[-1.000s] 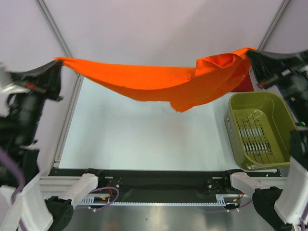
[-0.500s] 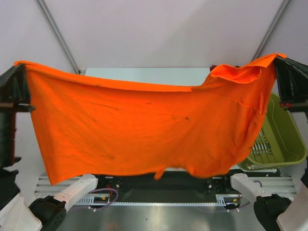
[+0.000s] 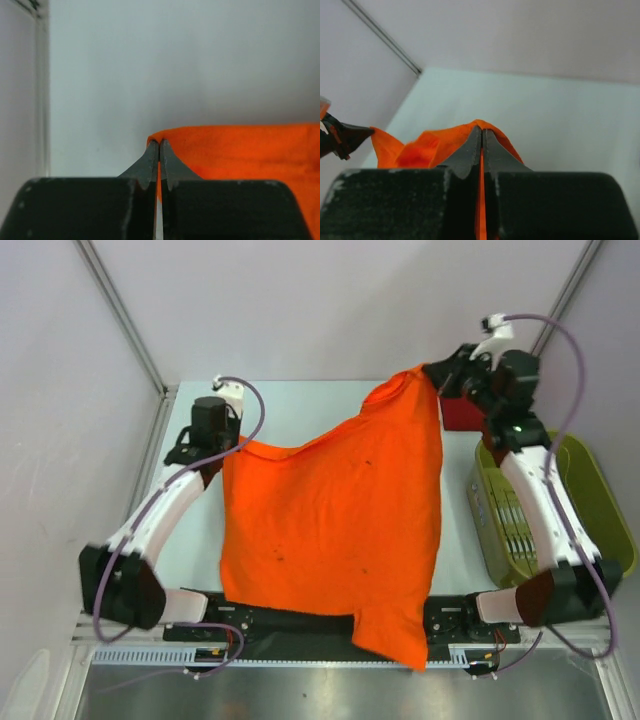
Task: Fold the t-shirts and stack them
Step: Flatten the tshirt out
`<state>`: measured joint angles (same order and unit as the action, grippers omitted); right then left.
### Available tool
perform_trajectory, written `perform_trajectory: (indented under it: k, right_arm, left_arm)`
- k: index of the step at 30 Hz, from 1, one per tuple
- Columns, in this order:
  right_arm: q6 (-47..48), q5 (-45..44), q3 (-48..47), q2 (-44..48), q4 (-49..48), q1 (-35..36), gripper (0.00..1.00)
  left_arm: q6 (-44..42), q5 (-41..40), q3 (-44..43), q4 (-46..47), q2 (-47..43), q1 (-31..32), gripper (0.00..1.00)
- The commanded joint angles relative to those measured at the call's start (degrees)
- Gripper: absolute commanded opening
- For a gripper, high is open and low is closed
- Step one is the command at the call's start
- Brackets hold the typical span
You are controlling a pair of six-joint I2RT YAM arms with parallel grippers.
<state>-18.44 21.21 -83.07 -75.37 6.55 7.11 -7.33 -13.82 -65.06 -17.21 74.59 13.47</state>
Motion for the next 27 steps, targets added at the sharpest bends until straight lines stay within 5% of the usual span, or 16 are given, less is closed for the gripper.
perform_trajectory:
  k: [1, 6, 10, 17, 27]
  right_arm:
    - [3.4, -1.6, 2.6, -7.2, -8.7, -0.3, 0.00]
    - [2.3, -0.6, -0.4, -21.8, -9.7, -2.6, 0.00]
    - [1.2, 1.2, -8.9, -31.2, -2.4, -2.8, 0.00]
    - [0.2, 3.1, -14.0, -35.7, 6.4, -2.6, 0.00]
    - [-0.9, -0.6, -11.7, -28.9, 23.8, -2.7, 0.00]
  left_arm:
    - [3.7, 5.4, 0.1, 10.0, 5.8, -3.7, 0.00]
    - [7.0, 8.6, -7.2, 13.9, 28.1, -8.5, 0.00]
    - [9.4, 11.8, -14.9, 12.1, 36.7, -10.2, 0.00]
    - [11.5, 15.5, -18.4, 10.0, 39.2, -11.8, 0.00]
    - [17.3, 18.1, -14.0, 5.5, 33.6, -12.8, 0.00]
